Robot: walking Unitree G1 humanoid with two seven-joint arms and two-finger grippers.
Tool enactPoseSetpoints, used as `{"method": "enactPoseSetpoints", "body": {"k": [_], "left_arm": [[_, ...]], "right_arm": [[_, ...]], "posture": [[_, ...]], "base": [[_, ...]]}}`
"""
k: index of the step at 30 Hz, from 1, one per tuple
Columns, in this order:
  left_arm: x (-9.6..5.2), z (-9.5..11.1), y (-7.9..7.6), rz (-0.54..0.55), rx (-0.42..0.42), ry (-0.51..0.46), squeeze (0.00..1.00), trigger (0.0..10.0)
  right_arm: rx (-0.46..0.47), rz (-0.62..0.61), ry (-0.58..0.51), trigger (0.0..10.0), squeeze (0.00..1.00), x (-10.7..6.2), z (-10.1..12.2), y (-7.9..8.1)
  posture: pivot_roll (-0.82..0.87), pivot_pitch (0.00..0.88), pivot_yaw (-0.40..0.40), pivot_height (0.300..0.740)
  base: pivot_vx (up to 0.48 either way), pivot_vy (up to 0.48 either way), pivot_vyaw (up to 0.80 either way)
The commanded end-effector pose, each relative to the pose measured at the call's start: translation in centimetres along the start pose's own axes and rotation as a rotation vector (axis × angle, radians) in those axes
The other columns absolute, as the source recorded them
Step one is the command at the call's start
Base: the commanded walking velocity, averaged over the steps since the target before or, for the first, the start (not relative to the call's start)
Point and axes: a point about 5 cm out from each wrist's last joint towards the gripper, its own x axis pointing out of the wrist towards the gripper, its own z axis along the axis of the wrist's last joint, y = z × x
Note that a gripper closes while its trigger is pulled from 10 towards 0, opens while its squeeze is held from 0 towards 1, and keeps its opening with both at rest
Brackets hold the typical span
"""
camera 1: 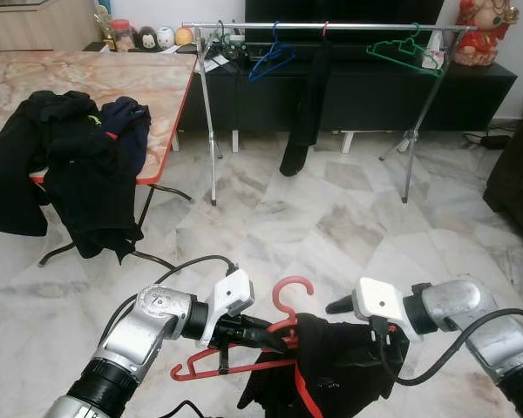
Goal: Hang hanger
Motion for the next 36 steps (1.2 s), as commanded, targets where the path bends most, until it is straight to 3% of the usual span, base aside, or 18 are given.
{"method": "enactPoseSetpoints", "body": {"k": [1, 36], "left_arm": [[0.1, 1.1, -0.2, -0.02, 0.04, -0.034, 0.0, 10.0], [0.2, 1.8, 0.1, -0.003, 0.055, -0.052, 0.0, 10.0]], "right_arm": [[0.0, 0.02, -0.011, 0.0, 0.0, 0.2, 0.2, -0.1], [0.034, 0.025, 0.0, 0.0, 0.0, 1.3, -0.9, 0.0]], "posture": [[-0.08, 0.006, -0.043, 0.74], [-0.07, 0.02, -0.042, 0.74]], "base": [[0.0, 0.0, 0.0], [0.0, 0.0, 0.0]]}}
